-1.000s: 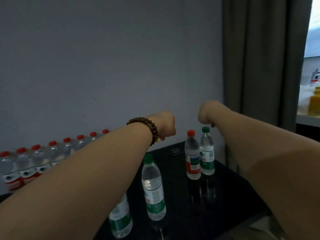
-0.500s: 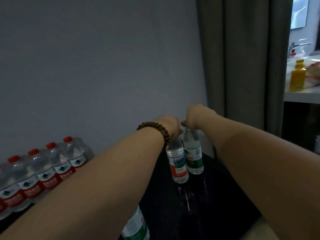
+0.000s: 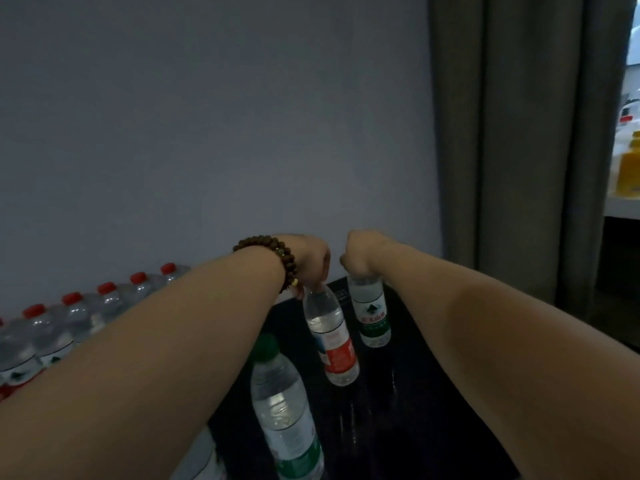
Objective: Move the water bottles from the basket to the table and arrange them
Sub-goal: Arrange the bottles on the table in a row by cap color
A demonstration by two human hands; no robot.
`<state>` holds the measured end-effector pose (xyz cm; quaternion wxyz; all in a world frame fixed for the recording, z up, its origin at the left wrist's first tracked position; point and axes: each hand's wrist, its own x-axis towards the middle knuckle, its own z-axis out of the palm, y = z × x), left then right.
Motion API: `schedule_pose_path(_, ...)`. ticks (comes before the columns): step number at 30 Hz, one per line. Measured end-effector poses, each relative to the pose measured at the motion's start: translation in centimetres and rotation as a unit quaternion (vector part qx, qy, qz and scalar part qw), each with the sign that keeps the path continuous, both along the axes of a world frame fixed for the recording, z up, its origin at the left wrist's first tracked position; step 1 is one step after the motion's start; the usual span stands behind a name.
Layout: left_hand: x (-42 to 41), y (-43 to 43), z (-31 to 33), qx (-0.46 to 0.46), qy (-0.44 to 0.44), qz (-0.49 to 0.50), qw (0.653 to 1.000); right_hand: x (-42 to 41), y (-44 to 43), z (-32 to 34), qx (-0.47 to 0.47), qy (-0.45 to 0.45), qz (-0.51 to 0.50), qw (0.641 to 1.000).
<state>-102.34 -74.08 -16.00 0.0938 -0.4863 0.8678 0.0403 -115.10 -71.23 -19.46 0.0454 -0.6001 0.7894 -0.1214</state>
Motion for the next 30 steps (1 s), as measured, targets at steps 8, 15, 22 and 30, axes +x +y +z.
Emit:
schedule_pose_path(8,10.0,-2.3,2.2,-0.019,-0.019,0.002,1.000,7.7,-1.8,2.3,-0.006,0.040,0.133,0.990)
schedule_pose_path(15,18.0,-3.6,1.6,-0.051,-0.018,0.022,0.998,14.1,-4.0,3.1,0.034,0.121,0.239,0.963)
schedule_pose_path(22,21.4,-4.5,-0.9,-0.085,-0.023,0.017,0.996,18.6,-6.6,1.2,0.082,0.157,0.262,0.949)
schedule_pose_path(30,22.0,-5.8,-2.3,-0.087,-0.017,0.073,0.993,20.7,-7.8,1.3,0.118,0.273,0.240,0.924)
